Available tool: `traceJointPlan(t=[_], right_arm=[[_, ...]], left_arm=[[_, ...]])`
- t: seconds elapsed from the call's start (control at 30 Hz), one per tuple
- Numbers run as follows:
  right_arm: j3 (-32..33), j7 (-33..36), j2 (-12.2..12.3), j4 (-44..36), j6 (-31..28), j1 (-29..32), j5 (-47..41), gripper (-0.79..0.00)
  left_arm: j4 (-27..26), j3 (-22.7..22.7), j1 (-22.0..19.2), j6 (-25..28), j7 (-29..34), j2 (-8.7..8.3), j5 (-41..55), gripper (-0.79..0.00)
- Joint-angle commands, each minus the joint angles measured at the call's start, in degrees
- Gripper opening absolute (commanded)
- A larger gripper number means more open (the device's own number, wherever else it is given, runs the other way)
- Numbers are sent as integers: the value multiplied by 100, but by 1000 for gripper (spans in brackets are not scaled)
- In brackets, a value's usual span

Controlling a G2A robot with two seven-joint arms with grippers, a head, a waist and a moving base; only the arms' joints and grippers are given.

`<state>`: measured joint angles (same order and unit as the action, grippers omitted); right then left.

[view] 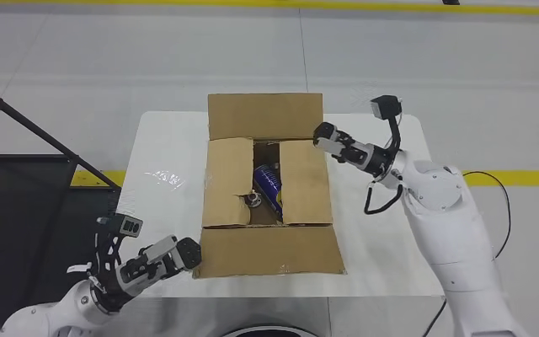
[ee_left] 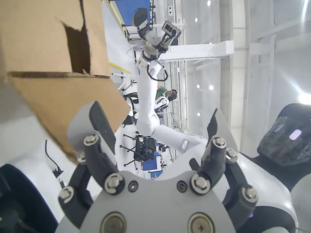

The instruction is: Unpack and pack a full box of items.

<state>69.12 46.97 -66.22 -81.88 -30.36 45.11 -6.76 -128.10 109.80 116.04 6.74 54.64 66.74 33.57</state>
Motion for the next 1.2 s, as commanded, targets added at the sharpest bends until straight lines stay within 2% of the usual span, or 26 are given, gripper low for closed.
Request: traceJointPlan(t=[0.0, 0.23, 0.4, 0.6, 0.8, 0.97, 1.17], right_arm=[[-45, -235, -14, 24, 33, -63, 258, 0], [4, -763, -23, -119, 209, -146, 684, 0], [-31, -805, -28, -181, 406, -213, 793, 0], [-135, -860, -49, -185, 593, -292, 900, 0], [-225, -1049, -69, 20, 754, -400, 1262, 0], [-422, -1398, -107, 369, 1094, -563, 2018, 0], [-637, -1805, -187, 953, 1439, -757, 2412, 0]], left_arm=[[56, 56, 223, 133, 14, 9, -27, 0], [313, 125, 822, 534, 273, 34, 40, 0], [611, -23, 896, 806, 325, 47, 92, 0], [865, -128, 813, 957, 397, 47, 293, 0], [939, -324, 538, 963, 717, 26, 511, 0], [740, -373, 344, 852, 785, 5, 546, 0], [582, -399, 82, 698, 696, -17, 569, 0]])
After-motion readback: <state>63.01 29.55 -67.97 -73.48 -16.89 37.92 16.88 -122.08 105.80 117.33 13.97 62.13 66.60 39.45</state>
